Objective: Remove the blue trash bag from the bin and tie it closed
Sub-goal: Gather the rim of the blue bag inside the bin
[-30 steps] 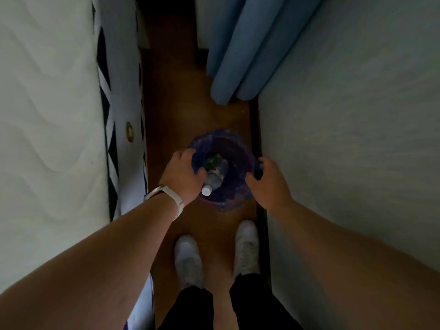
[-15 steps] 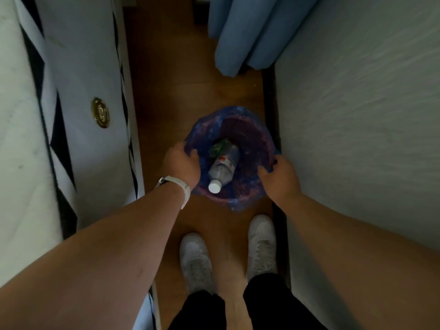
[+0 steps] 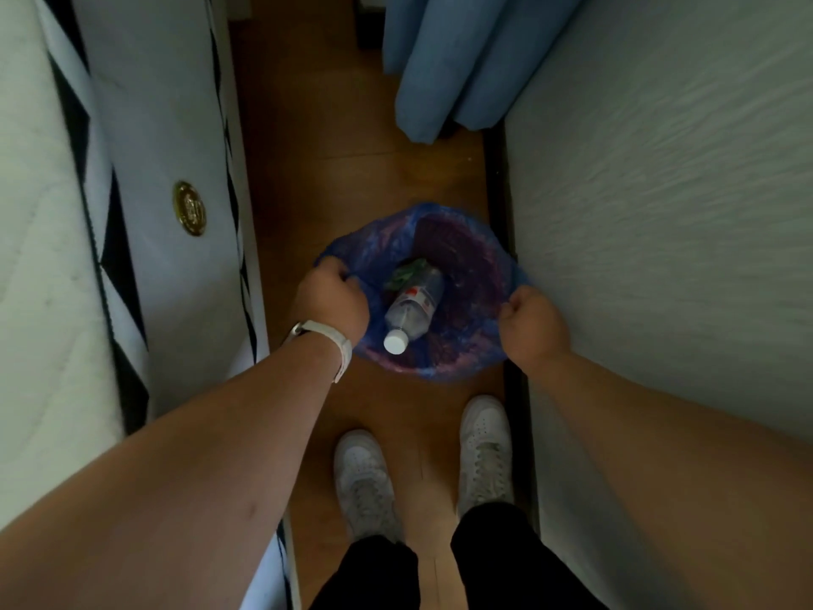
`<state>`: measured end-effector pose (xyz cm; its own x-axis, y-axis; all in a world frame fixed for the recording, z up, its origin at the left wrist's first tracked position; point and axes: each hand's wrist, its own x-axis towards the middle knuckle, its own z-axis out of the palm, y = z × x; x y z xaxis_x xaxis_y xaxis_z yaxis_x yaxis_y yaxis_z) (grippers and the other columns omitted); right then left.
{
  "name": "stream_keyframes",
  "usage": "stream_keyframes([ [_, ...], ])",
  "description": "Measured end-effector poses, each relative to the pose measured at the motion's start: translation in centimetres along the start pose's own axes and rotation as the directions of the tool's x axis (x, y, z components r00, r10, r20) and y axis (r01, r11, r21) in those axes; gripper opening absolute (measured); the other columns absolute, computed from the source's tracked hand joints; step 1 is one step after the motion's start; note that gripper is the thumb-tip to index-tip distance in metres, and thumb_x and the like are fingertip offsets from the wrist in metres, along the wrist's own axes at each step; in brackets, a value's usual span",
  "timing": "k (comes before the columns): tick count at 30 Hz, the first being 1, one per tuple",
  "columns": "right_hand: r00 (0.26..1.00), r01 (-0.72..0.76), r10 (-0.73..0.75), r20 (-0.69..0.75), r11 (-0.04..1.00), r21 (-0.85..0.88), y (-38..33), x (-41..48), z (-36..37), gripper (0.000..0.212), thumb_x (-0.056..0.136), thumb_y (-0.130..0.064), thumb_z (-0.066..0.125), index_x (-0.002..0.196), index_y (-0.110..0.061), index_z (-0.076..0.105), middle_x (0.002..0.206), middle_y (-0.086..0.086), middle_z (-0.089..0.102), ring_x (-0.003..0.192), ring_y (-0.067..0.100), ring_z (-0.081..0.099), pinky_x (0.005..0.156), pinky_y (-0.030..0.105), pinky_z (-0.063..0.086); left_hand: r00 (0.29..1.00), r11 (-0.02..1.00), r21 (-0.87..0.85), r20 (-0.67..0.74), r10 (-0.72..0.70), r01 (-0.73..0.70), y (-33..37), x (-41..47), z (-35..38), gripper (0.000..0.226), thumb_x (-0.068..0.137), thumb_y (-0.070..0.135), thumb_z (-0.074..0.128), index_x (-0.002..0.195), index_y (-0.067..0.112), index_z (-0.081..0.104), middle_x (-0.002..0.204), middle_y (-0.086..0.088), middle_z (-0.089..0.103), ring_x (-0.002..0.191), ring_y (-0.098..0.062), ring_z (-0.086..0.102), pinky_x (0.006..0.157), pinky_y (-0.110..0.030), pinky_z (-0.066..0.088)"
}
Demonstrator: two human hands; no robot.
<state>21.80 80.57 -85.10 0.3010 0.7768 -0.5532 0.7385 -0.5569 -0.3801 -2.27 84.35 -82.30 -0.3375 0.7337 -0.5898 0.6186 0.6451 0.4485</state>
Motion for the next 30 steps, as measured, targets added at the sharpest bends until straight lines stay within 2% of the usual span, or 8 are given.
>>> stream_keyframes([
  [7, 0.987, 0.114, -0.115, -0.11, 0.993, -0.021, -3.1, -2.8, -2.3, 0.018, 0.09, -0.015, 0.051, 0.075, -0.005, 0.054, 0.078, 0.017, 0.06, 0.074, 0.031, 0.059, 0.064, 0.042, 0.05, 0.997, 0.997, 0.03, -0.019, 0.071, -0.07, 1.2, -3.4, -3.0, 0.018, 0.093, 0.018, 0.053, 0.109, 0.012, 0.06, 0.105, -0.016, 0.067, 0.095, -0.037, 0.062, 0.075, -0.038, 0.05],
  [11, 0.985, 0.127, -0.121, -0.122, 0.991, 0.043, -5.0, -4.4, -3.9, 0.021, 0.089, -0.015, 0.051, 0.07, -0.011, 0.045, 0.075, 0.014, 0.055, 0.073, 0.03, 0.055, 0.059, 0.037, 0.041, 0.993, 0.994, 0.007, -0.03, 0.11, -0.11, 2.0, -5.0, -4.6, 0.015, 0.093, 0.018, 0.054, 0.105, 0.012, 0.061, 0.1, -0.014, 0.067, 0.088, -0.032, 0.061, 0.071, -0.031, 0.043],
  [14, 0.986, 0.131, -0.123, -0.117, 0.989, 0.071, -5.9, -6.1, -5.4, 0.019, 0.091, -0.016, 0.05, 0.073, -0.011, 0.044, 0.072, 0.011, 0.053, 0.067, 0.026, 0.053, 0.057, 0.033, 0.036, 0.994, 0.994, -0.03, -0.029, 0.107, -0.108, 2.8, -6.5, -5.7, 0.017, 0.092, 0.02, 0.055, 0.106, 0.014, 0.062, 0.099, -0.011, 0.068, 0.081, -0.025, 0.06, 0.07, -0.029, 0.042],
  [17, 0.989, 0.122, -0.112, -0.092, 0.987, 0.105, -7.0, -8.0, -7.2, 0.018, 0.093, -0.018, 0.048, 0.077, -0.011, 0.044, 0.067, 0.006, 0.049, 0.063, 0.023, 0.05, 0.054, 0.032, 0.035, 0.991, 0.991, -0.028, -0.02, 0.131, -0.131, 3.8, -8.3, -7.1, 0.019, 0.092, 0.024, 0.055, 0.106, 0.015, 0.063, 0.091, -0.009, 0.068, 0.076, -0.025, 0.062, 0.066, -0.03, 0.044],
  [20, 0.995, 0.092, -0.085, -0.061, 0.988, 0.126, -8.2, -9.8, -9.2, 0.018, 0.095, -0.018, 0.045, 0.078, -0.011, 0.041, 0.064, 0.002, 0.044, 0.057, 0.014, 0.043, 0.048, 0.029, 0.027, 0.99, 0.99, -0.024, -0.018, 0.14, -0.14, 4.8, -10.1, -9.1, 0.017, 0.092, 0.029, 0.053, 0.1, 0.016, 0.062, 0.081, -0.004, 0.066, 0.068, -0.021, 0.06, 0.058, -0.028, 0.041],
  [23, 0.996, 0.086, -0.083, -0.03, 0.987, 0.139, -9.0, -11.3, -10.9, 0.019, 0.096, -0.019, 0.043, 0.08, -0.011, 0.042, 0.064, 0.001, 0.045, 0.057, 0.012, 0.043, 0.048, 0.028, 0.028, 0.988, 0.988, -0.005, -0.012, 0.157, -0.157, 5.6, -11.6, -10.9, 0.014, 0.094, 0.029, 0.05, 0.094, 0.017, 0.059, 0.073, 0.002, 0.06, 0.064, -0.014, 0.057, 0.049, -0.025, 0.034],
  [26, 0.997, 0.072, -0.071, -0.006, 0.989, 0.128, -9.2, -11.5, -11.9, 0.026, 0.096, -0.018, 0.042, 0.071, -0.015, 0.037, 0.063, 0.001, 0.043, 0.057, 0.012, 0.042, 0.049, 0.028, 0.027, 0.989, 0.99, 0.004, 0.019, 0.144, -0.144, 6.3, -11.8, -11.7, 0.012, 0.095, 0.026, 0.048, 0.092, 0.017, 0.056, 0.072, 0.005, 0.054, 0.063, -0.008, 0.051, 0.048, -0.022, 0.031],
  [30, 0.999, 0.042, -0.043, 0.001, 0.992, 0.123, -9.2, -10.4, -11.5, 0.034, 0.096, -0.019, 0.043, 0.065, -0.022, 0.03, 0.062, 0.0, 0.042, 0.063, 0.019, 0.044, 0.06, 0.031, 0.029, 0.991, 0.992, 0.002, 0.032, 0.128, -0.128, 6.2, -10.6, -10.8, 0.018, 0.093, 0.024, 0.048, 0.081, 0.016, 0.057, 0.066, 0.001, 0.054, 0.061, -0.018, 0.053, 0.048, -0.026, 0.032],
])
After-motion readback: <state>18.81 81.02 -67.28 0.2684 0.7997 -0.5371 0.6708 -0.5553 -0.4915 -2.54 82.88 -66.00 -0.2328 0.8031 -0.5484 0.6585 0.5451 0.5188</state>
